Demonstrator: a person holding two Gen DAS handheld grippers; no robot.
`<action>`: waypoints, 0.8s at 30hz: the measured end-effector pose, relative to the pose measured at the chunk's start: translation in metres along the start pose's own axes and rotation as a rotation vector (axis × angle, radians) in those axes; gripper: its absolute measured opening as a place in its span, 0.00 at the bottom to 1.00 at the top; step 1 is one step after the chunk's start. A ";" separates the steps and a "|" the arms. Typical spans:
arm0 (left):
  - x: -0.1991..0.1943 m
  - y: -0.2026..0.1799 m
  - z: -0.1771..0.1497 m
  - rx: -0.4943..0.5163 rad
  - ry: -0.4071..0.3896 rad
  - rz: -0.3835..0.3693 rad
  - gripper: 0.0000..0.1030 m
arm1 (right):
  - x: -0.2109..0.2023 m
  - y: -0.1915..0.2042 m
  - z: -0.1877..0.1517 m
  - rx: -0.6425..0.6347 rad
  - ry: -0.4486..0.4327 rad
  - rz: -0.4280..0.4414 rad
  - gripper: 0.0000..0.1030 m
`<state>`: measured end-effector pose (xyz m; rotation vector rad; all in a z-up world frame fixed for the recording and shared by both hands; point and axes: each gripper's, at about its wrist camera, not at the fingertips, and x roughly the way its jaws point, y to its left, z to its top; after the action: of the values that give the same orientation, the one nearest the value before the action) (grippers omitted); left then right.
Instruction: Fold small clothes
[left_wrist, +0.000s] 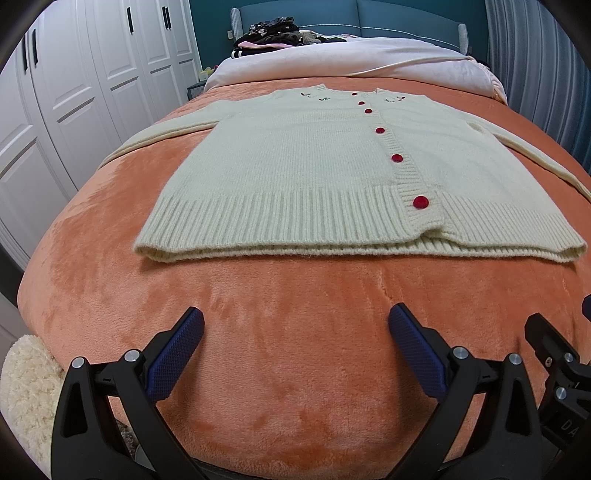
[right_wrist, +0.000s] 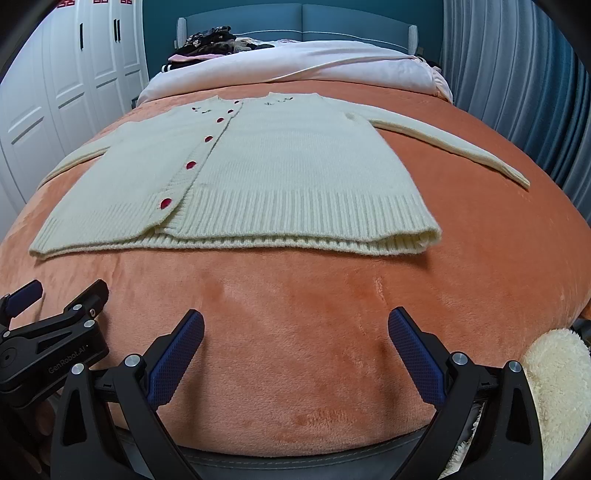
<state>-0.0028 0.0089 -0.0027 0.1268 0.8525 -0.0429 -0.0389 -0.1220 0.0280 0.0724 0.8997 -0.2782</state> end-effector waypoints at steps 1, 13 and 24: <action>0.000 0.000 0.000 0.000 0.000 0.001 0.95 | 0.000 0.000 0.000 0.000 0.000 0.001 0.95; 0.000 0.000 0.001 -0.001 0.000 0.001 0.95 | 0.001 0.001 0.000 -0.001 0.002 0.000 0.95; -0.003 0.009 0.007 -0.053 0.024 -0.060 0.95 | 0.000 -0.010 0.007 0.046 -0.006 0.028 0.95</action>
<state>0.0009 0.0173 0.0051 0.0518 0.8806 -0.0746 -0.0359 -0.1335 0.0327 0.1262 0.8857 -0.2729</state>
